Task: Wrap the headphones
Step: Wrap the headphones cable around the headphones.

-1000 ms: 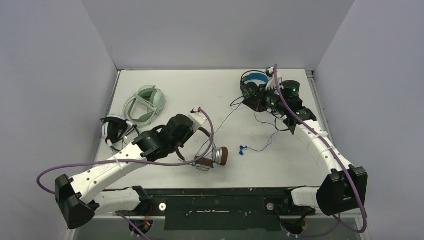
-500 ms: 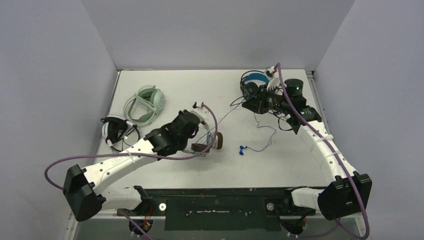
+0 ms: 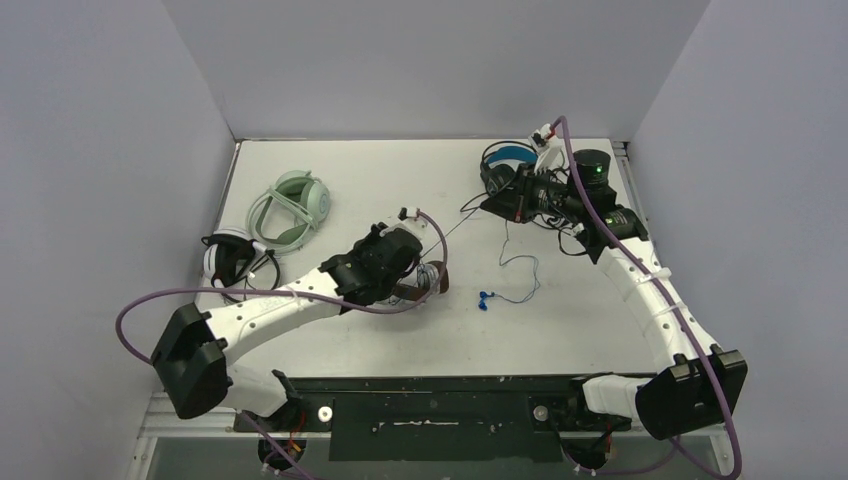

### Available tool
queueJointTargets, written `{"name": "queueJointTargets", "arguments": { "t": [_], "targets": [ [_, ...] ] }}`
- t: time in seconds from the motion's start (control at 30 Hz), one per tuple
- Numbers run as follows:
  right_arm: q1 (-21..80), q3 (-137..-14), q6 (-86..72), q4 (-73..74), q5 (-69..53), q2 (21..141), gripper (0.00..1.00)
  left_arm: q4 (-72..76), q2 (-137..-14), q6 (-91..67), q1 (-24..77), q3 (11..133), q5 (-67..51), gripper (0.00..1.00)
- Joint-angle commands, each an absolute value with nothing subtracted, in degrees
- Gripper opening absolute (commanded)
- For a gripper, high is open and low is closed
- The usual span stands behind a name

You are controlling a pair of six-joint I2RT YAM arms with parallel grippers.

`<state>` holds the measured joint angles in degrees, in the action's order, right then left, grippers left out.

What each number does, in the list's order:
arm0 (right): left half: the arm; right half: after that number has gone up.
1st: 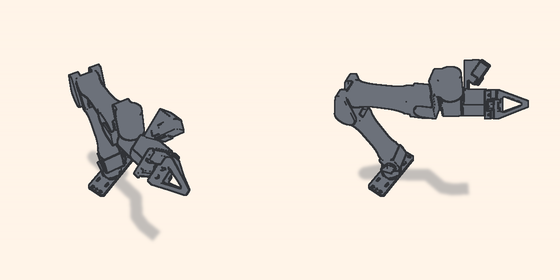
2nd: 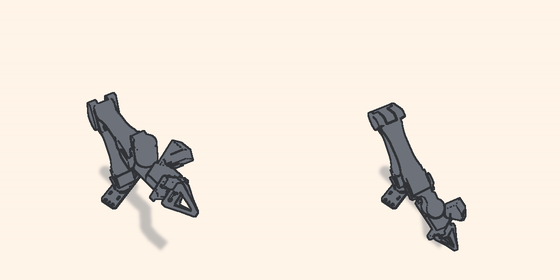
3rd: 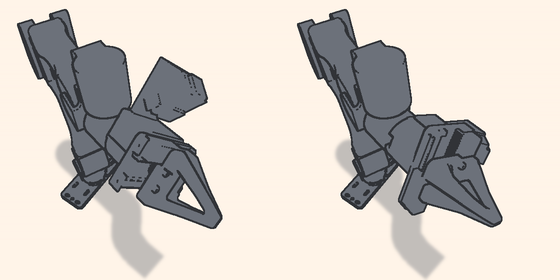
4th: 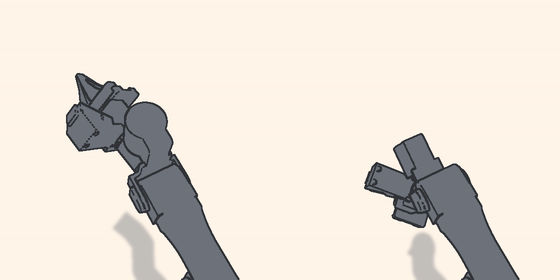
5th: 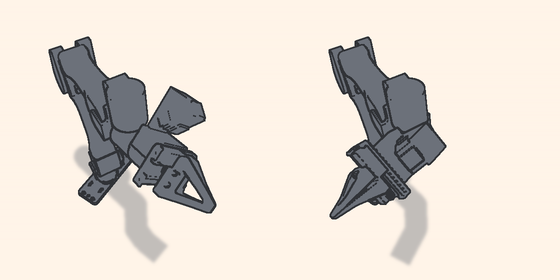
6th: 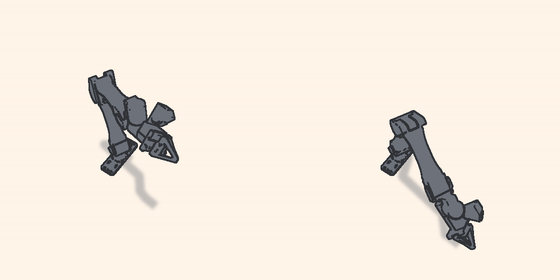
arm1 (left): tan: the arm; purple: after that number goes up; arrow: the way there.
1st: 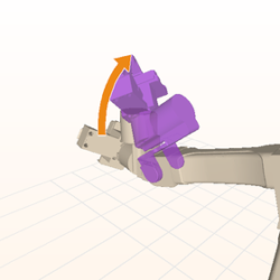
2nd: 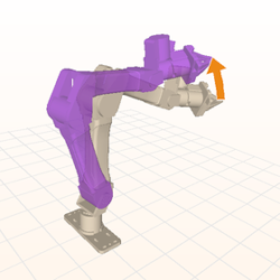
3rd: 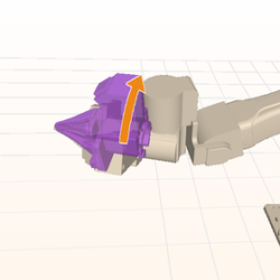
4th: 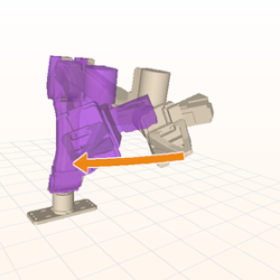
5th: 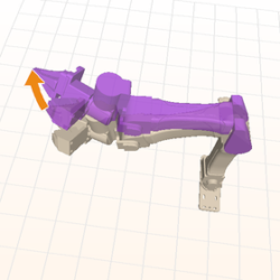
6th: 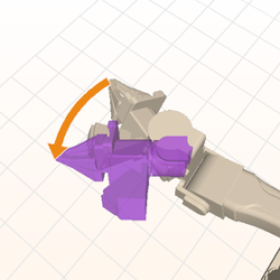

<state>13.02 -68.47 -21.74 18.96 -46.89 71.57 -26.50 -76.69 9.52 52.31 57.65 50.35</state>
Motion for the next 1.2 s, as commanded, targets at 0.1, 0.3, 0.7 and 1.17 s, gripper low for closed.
{"name": "queueJointTargets", "arguments": {
  "t": [0.1,0.3,0.7,1.17],
  "targets": [
    [15.1,-73.4,-26.2,16.2,-50.8,71.7,0.0,-30.7,-87.4,-3.3,51.1,68.0,63.2,0.0],
    [16.6,-76.2,-27.7,16.7,-51.3,71.8,0.0,-47.3,-99.5,-21.5,47.1,81.9,65.2,0.0],
    [21.1,-72.2,-32.9,11.9,-49.0,69.3,0.0,-58.7,-108.3,-44.8,39.7,97.7,52.1,0.0],
    [27.9,-62.1,-37.0,6.5,-46.4,66.1,0.0,-49.7,-103.8,-49.4,28.7,96.9,31.8,0.0]
  ]
}}
